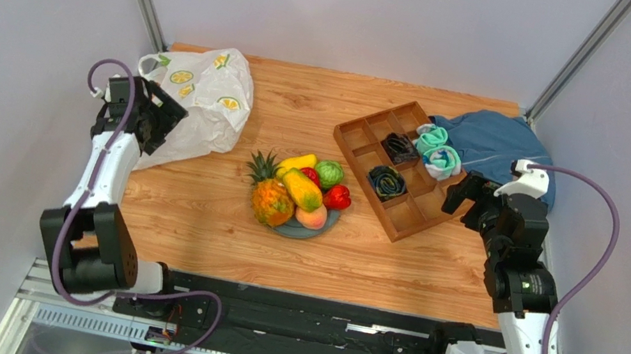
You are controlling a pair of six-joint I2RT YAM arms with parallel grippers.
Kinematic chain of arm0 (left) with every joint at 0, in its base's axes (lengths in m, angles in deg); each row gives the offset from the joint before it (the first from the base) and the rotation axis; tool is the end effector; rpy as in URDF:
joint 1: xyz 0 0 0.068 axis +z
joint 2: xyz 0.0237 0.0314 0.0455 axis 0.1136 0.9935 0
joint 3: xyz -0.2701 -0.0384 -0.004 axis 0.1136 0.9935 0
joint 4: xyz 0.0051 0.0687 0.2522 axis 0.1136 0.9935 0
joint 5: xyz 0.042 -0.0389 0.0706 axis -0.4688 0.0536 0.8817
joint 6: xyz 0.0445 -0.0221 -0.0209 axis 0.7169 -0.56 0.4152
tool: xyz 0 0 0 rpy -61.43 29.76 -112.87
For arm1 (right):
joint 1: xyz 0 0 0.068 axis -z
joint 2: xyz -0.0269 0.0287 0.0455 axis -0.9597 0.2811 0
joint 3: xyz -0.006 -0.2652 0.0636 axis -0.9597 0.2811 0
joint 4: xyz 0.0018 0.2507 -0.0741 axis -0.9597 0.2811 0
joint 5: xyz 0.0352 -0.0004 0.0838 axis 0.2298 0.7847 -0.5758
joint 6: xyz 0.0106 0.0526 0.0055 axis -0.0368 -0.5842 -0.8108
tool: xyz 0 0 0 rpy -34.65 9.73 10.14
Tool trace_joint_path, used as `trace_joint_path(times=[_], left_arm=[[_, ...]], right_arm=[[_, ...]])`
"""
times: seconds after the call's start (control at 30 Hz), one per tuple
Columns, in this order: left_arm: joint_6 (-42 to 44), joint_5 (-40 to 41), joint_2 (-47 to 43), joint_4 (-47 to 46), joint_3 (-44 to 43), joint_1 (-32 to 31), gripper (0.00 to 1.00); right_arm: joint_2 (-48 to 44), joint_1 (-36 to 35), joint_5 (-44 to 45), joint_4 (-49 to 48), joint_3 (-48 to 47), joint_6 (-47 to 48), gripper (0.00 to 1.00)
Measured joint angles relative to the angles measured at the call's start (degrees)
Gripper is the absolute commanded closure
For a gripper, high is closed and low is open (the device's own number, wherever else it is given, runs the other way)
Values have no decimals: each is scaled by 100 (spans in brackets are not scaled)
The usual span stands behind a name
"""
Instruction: Place the fruits into the plastic bag
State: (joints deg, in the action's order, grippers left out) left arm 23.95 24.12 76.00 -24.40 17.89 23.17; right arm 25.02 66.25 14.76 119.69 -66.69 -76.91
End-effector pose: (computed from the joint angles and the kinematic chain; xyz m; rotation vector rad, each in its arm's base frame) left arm 0.2750 0.0795 0.2820 -1.1927 1.9859 -0.3589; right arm 0.1439 0.0141 0.3414 0.1977 1.9637 0.1180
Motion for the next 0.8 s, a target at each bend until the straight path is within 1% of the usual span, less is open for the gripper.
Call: trace_joint_path(times=[0.17,0.27,0.3,0.4,0.47,0.63,0.8], left_arm=[[-304,-68,739,-424,11,0,11],[-455,-90,1016,-584,68,0,12],[-520,-90,1108,-621,90,2,15],[-634,-129,1327,-717,107,0,19],[-678,-157,1462,-754,107,0,20],[-763,-210,1537,-748,133,0,16],[-776,-109,1233,-680,411,0,13]], right_arm=[[433,0,-107,-22,-48,72,6],[765,0,-201,-50,-125,92,5],[852,0,-234,-79,-146,101,6],[1071,0,-310,-151,-232,107,6],[1200,0,-352,-212,-299,107,6],[1360,0,-417,-339,-413,109,6],[1384,0,-470,-348,-420,131,6]])
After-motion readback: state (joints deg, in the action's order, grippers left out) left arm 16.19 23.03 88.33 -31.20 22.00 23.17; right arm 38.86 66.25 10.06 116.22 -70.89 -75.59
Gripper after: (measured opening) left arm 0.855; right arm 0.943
